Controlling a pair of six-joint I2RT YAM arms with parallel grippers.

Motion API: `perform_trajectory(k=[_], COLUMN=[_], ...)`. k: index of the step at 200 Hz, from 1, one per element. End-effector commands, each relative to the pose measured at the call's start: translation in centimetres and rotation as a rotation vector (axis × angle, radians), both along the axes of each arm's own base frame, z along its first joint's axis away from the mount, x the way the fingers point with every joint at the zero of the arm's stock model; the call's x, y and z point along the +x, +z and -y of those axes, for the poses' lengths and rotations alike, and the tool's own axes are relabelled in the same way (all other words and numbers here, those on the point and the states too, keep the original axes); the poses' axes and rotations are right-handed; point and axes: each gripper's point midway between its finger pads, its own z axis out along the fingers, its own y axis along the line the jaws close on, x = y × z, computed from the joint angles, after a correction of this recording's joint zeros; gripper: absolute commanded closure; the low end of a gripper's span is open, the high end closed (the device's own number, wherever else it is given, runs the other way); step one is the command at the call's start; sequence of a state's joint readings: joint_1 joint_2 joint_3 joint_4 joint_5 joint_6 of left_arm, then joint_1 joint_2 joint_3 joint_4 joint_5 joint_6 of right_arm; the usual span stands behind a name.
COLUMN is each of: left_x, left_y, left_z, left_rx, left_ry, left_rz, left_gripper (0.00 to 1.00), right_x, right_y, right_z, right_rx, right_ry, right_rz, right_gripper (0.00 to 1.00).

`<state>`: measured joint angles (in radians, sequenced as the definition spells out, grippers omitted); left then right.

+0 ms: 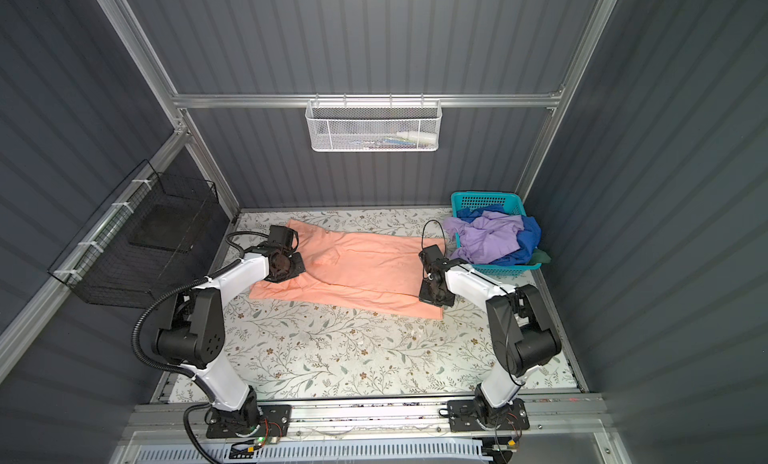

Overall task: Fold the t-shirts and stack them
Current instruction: 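Lift the near hem with both grippers and fold it toward the far edge, then lower the folded hem and open both grippers to release it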

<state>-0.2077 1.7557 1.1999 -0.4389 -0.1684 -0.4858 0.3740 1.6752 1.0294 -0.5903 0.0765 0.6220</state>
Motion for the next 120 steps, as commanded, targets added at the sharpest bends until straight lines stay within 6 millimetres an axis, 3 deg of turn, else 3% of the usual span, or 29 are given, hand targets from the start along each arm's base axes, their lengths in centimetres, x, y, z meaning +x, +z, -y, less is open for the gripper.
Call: perform_trajectory(k=[1,83,120], left_x=[1.2,2.5,2.2], left_y=[0.4,0.8,1.4], left_z=[-0.5,-0.4,-1.5], left_rx=[0.010,0.012,0.029], left_ry=[0.022,0.031,0.082], left_rz=[0.024,0.047,0.085], left_gripper=[1.00,1.00,1.00], right_x=[0.7,1.4,1.3], right_y=[0.4,0.5,0.3], right_z=[0.5,1.4,1.8], right_rx=[-0.027,-0.068,-0.081], right_ry=[-0.002,-0.025,-0.038], right_rz=[0.015,0.018,0.012], right_gripper=[1.00,1.00,1.00])
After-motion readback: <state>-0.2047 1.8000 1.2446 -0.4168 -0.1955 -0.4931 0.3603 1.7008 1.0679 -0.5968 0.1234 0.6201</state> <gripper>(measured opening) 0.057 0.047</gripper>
